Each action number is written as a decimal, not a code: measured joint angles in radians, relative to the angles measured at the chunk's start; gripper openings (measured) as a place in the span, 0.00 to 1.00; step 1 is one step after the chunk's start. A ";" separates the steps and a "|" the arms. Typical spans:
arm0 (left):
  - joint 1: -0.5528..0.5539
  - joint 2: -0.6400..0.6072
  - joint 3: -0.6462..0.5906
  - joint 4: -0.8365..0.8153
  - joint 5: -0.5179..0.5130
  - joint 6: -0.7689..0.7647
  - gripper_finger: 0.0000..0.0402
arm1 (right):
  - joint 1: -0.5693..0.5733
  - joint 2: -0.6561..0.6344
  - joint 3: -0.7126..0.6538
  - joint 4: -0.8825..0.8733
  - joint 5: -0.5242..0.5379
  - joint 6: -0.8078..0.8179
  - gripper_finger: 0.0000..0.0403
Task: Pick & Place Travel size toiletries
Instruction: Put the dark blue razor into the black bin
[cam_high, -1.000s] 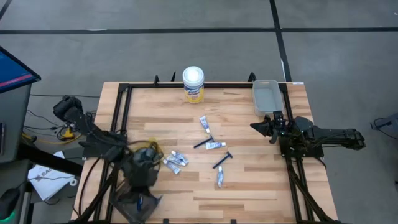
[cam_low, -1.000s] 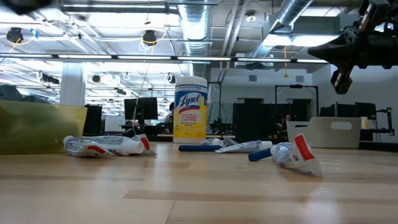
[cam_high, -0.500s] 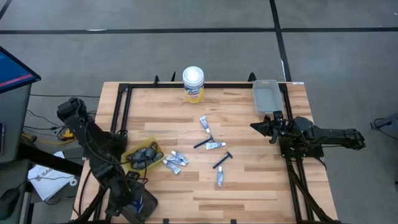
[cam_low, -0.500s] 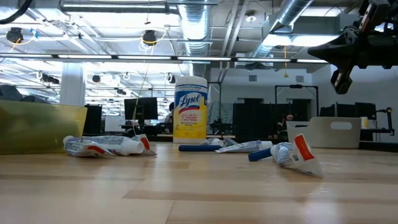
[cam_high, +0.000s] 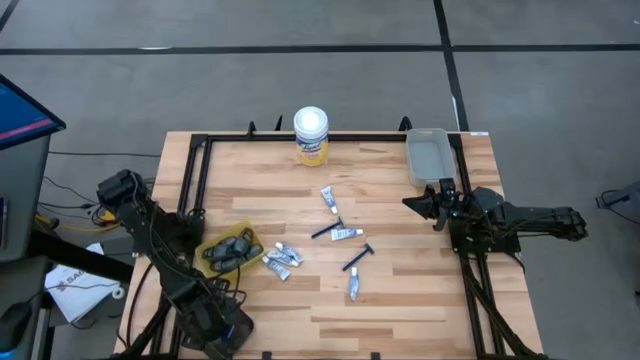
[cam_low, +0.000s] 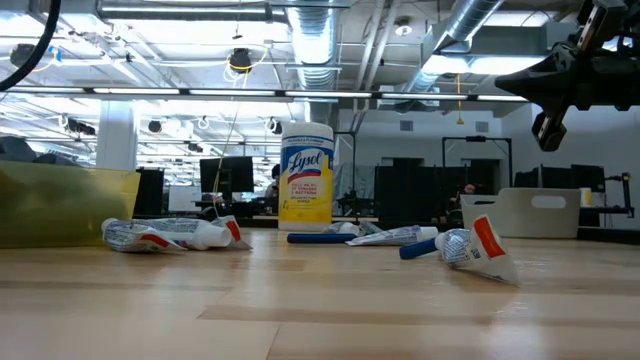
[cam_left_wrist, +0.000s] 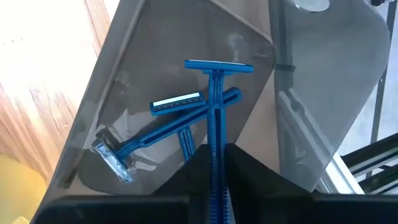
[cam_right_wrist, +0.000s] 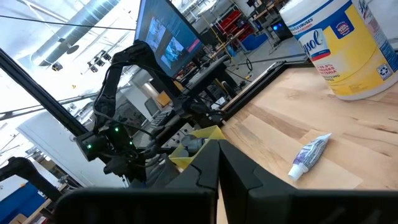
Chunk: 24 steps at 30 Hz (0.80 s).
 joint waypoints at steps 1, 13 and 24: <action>0.000 0.000 0.000 0.000 0.000 0.000 0.09 | 0.000 0.000 0.000 0.000 0.000 0.000 0.00; 0.000 0.000 0.000 0.000 -0.046 -0.007 0.28 | 0.000 0.000 0.000 0.000 0.000 0.000 0.00; 0.118 -0.164 -0.001 0.104 -0.102 -0.160 0.44 | 0.000 0.000 0.000 0.000 0.000 0.000 0.00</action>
